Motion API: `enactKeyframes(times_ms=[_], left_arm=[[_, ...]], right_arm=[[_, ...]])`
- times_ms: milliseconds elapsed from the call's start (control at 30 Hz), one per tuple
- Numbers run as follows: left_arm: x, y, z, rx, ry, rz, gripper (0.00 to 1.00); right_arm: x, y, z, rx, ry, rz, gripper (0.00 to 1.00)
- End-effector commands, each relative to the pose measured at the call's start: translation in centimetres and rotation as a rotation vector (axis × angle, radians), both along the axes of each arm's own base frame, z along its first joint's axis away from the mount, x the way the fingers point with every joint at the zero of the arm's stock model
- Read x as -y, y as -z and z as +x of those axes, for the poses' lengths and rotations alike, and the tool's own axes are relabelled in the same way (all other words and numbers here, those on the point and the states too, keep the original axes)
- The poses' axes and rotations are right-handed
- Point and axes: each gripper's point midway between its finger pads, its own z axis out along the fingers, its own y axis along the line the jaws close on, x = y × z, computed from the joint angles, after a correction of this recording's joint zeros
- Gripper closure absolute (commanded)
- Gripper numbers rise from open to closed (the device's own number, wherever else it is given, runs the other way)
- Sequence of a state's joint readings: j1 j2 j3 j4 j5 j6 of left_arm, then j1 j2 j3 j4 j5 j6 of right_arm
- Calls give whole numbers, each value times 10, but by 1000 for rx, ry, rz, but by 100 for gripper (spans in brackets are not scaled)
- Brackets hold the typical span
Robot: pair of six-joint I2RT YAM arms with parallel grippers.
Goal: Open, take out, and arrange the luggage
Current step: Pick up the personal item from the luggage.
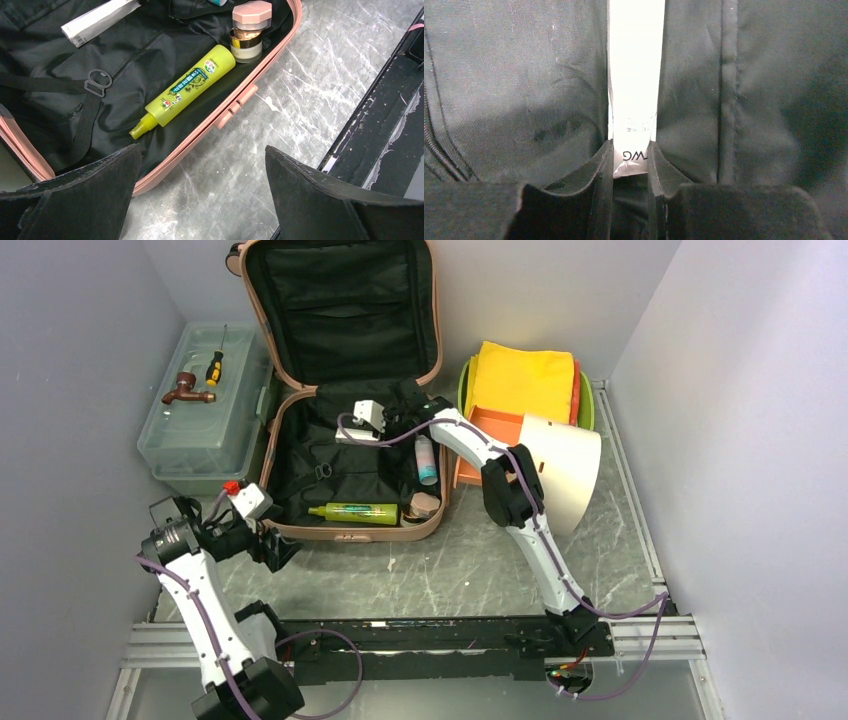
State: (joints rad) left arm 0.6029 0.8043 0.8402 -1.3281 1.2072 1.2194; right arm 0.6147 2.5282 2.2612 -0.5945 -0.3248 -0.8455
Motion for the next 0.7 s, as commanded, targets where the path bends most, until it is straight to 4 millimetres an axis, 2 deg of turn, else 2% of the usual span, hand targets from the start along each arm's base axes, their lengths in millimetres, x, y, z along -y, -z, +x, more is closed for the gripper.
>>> enactKeyframes(times_ms=[0, 33, 200, 433, 600, 667], left_arm=[[6, -17, -1, 91, 19, 7, 1], [6, -17, -2, 93, 16, 10, 1], [4, -16, -1, 99, -5, 19, 1], [-3, -16, 5, 81, -63, 22, 1], [-8, -16, 9, 73, -91, 25, 1], [-8, -17, 8, 74, -92, 29, 1]], right_arm=[[-6, -86, -20, 29, 10, 82, 89], [-4, -103, -21, 49, 29, 93, 90], [9, -163, -34, 90, 136, 128, 90], [53, -234, -61, 124, 309, 171, 91], [88, -264, -94, 123, 403, 201, 92], [107, -269, -106, 131, 455, 203, 92]])
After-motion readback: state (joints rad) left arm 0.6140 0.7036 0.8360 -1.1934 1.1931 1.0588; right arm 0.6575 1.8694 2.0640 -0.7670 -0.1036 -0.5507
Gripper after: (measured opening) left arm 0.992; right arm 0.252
